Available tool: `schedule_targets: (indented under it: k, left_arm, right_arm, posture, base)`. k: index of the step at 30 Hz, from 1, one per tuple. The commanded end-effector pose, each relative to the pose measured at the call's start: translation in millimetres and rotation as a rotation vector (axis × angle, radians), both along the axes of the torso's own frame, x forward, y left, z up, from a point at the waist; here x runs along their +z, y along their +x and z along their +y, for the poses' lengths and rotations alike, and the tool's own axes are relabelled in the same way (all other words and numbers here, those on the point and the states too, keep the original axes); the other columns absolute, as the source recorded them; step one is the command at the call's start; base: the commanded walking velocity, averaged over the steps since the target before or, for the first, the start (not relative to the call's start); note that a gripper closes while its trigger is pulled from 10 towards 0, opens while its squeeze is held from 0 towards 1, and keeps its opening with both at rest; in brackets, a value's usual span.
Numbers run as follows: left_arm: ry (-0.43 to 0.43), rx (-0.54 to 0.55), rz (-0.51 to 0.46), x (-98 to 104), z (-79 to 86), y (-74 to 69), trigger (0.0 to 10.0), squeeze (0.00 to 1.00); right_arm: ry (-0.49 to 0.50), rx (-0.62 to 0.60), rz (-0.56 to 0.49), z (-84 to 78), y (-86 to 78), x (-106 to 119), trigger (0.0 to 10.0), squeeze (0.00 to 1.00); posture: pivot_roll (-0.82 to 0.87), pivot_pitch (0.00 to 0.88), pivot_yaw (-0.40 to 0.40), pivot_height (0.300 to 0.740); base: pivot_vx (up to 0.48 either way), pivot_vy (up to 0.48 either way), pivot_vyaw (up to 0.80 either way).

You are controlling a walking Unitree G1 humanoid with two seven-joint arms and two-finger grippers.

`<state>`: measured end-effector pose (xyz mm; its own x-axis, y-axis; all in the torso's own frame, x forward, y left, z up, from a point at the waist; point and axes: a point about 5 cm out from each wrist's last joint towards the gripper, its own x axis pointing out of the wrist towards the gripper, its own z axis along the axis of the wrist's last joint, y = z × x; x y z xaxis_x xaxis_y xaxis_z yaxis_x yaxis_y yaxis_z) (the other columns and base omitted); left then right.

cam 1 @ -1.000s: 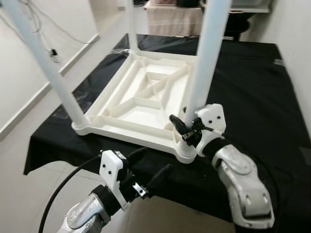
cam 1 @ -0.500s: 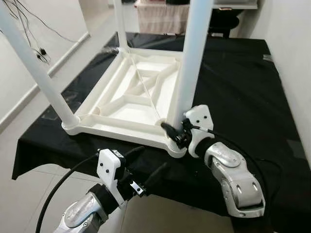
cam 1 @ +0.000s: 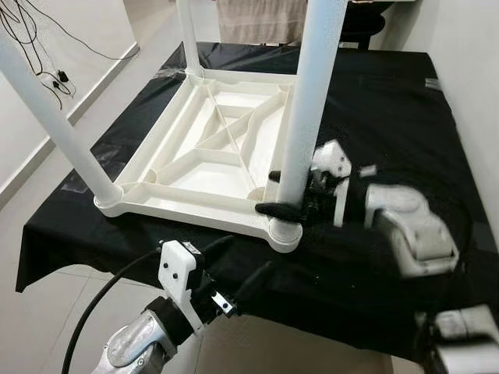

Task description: Building children table

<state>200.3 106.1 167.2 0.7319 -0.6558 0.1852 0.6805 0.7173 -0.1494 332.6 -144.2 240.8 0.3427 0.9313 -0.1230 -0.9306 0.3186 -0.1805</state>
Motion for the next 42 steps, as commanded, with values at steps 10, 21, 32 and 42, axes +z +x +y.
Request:
schedule_targets:
  k: [10,21,32,42]
  left_arm:
    - [0.011,0.000,0.013,-2.7,-2.2,-5.8,10.0,0.00]
    - [0.005,-0.004,0.013,-1.0,-1.7,-6.4,10.0,0.00]
    - [0.017,-0.007,0.014,-1.5,4.9,-1.3,10.0,0.00]
    - [0.018,0.004,0.007,-2.1,4.1,2.2,10.0,0.00]
  right_arm:
    - [-0.025,0.121,0.132,-5.8,14.7,-18.1,0.0,0.00]
    - [0.021,-0.203,0.079,-23.0,-4.2,-36.9,0.0,0.00]
    - [0.019,-0.845,0.174,18.2,-55.7,-87.8,0.0,0.00]
    - [0.051,-0.757,0.171,41.7,-44.6,-76.9,10.0,1.00]
  posture:
    - [0.03,0.175,0.011,0.740]
    - [0.01,0.199,0.006,0.740]
    - [0.00,0.193,0.042,0.740]
    - [0.00,0.178,0.026,0.740]
  base:
    - [0.000,0.000,0.00]
    - [0.000,0.000,0.00]
    - [0.000,0.000,0.00]
    - [0.000,0.000,0.00]
